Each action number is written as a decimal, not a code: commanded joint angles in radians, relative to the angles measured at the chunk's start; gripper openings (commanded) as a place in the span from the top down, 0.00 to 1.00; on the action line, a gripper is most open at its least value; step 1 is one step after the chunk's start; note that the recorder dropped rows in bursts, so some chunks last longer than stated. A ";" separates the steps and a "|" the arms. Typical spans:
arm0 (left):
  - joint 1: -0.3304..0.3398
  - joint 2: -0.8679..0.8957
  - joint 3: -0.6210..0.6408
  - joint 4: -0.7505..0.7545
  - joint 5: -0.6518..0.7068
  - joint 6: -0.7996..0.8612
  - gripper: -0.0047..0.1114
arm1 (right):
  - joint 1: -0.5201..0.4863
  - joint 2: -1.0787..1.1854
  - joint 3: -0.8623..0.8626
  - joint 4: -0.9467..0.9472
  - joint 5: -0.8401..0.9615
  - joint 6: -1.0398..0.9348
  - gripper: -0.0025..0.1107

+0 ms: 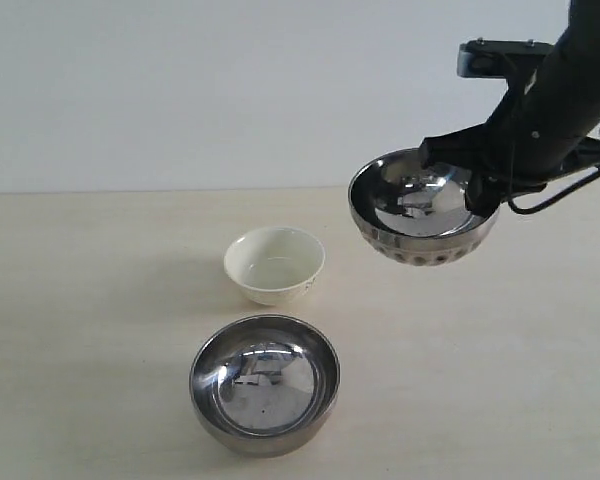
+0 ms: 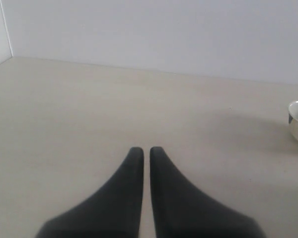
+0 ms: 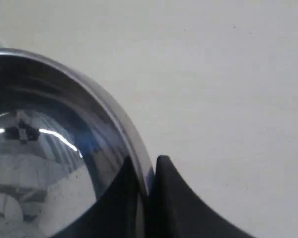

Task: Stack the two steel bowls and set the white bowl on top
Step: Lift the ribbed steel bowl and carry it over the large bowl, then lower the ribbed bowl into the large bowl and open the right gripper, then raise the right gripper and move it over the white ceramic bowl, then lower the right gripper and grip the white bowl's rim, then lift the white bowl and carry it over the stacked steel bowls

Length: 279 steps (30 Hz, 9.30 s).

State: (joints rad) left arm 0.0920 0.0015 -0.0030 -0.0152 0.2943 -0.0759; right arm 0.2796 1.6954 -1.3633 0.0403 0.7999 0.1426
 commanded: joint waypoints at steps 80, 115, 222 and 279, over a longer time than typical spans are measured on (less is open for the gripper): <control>0.003 -0.001 0.003 0.002 -0.001 -0.007 0.92 | 0.426 0.152 0.211 0.260 -0.294 -0.024 0.61; 0.003 -0.001 0.003 0.002 -0.001 -0.007 0.92 | 0.428 0.011 0.215 0.075 -0.163 0.023 0.98; 0.003 -0.001 0.003 0.002 -0.001 -0.007 0.92 | 0.286 0.473 -0.268 -0.517 -0.322 0.557 0.52; 0.003 -0.001 0.003 0.002 -0.001 -0.007 0.92 | 0.289 0.091 0.203 -0.224 -0.575 0.458 0.98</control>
State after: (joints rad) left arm 0.0920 0.0015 -0.0030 -0.0152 0.2943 -0.0759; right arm 0.5604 1.8557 -1.2231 -0.1918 0.2497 0.6231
